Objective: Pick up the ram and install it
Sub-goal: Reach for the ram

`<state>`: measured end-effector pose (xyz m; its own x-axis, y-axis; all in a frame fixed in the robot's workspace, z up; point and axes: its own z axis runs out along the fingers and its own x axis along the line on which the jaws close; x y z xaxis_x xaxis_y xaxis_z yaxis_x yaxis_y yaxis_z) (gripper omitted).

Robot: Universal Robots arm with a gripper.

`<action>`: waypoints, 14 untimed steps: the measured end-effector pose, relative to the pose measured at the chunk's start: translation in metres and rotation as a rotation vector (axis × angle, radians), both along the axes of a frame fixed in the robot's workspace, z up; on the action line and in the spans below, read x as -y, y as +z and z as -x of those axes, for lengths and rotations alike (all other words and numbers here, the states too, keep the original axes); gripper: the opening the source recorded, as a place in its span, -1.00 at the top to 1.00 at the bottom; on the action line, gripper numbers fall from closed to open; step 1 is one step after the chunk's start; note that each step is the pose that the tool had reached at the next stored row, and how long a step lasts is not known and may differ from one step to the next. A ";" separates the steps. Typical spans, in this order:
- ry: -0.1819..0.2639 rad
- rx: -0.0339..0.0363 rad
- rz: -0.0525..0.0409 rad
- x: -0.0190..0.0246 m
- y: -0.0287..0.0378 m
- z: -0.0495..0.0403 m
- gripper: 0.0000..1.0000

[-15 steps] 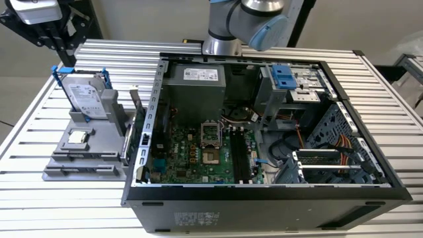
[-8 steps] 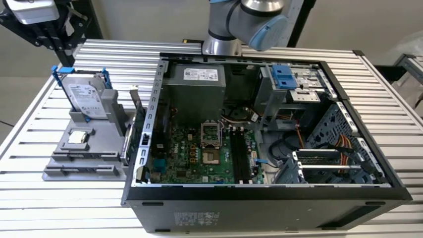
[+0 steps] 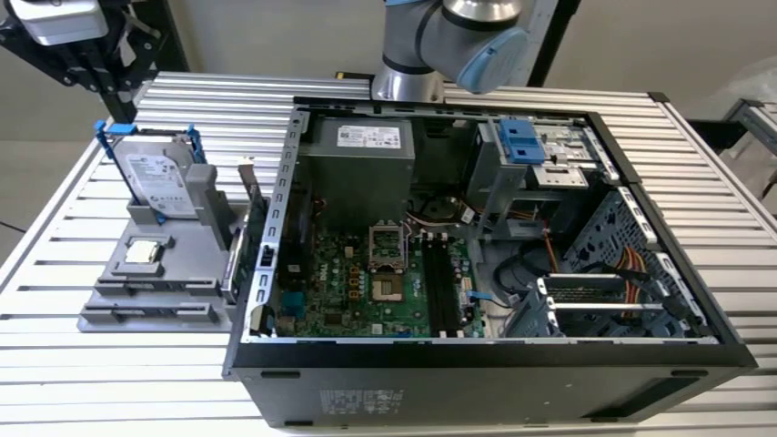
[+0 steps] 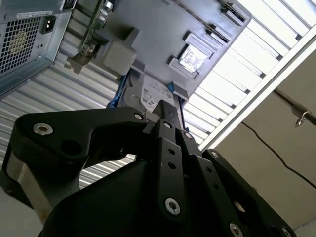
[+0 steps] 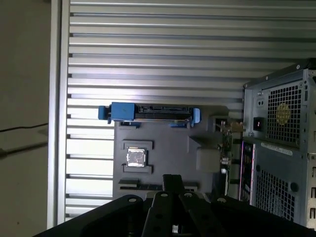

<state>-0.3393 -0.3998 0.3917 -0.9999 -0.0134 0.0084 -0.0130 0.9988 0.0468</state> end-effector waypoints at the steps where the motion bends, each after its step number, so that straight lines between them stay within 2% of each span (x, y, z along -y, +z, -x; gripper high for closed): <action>1: 0.000 0.0000 0.0000 0.0004 0.0000 0.0000 1.00; 14: -0.007 0.0000 0.0000 0.0100 0.0000 -0.0001 1.00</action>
